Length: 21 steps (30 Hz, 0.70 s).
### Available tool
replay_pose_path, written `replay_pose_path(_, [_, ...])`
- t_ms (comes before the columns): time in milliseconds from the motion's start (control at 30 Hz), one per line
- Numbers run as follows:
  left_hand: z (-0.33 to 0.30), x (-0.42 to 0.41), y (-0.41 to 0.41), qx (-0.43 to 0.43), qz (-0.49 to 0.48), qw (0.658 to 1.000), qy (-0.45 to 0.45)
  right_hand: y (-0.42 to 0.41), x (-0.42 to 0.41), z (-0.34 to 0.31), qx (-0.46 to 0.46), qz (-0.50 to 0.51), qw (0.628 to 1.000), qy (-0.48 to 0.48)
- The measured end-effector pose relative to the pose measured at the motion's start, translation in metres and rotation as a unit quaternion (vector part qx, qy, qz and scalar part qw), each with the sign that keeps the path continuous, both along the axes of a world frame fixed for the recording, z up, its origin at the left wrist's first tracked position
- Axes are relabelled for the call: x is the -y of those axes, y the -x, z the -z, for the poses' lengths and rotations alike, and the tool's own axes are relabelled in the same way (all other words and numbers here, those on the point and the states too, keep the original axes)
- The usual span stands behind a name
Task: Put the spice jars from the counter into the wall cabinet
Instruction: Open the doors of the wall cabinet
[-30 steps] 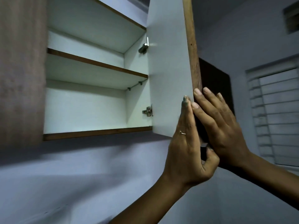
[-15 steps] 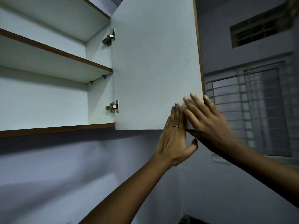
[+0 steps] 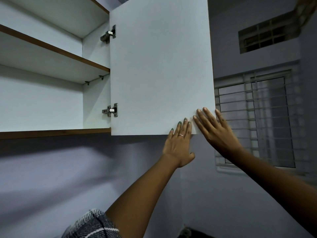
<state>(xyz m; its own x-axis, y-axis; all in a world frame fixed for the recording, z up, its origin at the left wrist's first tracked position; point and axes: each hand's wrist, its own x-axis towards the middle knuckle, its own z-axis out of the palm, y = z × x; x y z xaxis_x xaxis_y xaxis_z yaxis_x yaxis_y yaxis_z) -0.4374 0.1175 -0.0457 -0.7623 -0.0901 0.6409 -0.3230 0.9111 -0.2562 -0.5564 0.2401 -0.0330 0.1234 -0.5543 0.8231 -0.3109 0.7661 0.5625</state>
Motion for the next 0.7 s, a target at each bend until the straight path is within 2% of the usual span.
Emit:
replay_pose_path(133, [0.006, 0.004, 0.001, -0.012, -0.005, 1.000, 0.020, 0.007, 0.004, 0.001, -0.020, -0.025, 0.999, 0.011])
replay_pose_path(300, [0.004, 0.008, 0.000, -0.014, -0.021, 0.998, 0.049, -0.004, 0.012, 0.006, 0.044, -0.065, 0.997, 0.012])
replay_pose_path(400, [0.005, 0.008, -0.005, -0.035, -0.010, 0.998, 0.057, -0.017, 0.017, 0.007, 0.043, -0.085, 0.995, 0.016])
replay_pose_path(500, [0.001, 0.014, -0.021, -0.073, 0.010, 0.994, 0.083, -0.035, 0.032, 0.009, 0.022, -0.154, 0.987, 0.033])
replay_pose_path(600, [0.000, 0.027, -0.046, -0.108, 0.021, 0.983, 0.149, -0.057, 0.050, 0.008, 0.000, -0.227, 0.973, 0.045])
replay_pose_path(700, [-0.002, 0.042, -0.074, -0.097, -0.005, 0.976, 0.195, -0.070, 0.064, 0.006, -0.046, -0.291, 0.955, 0.033])
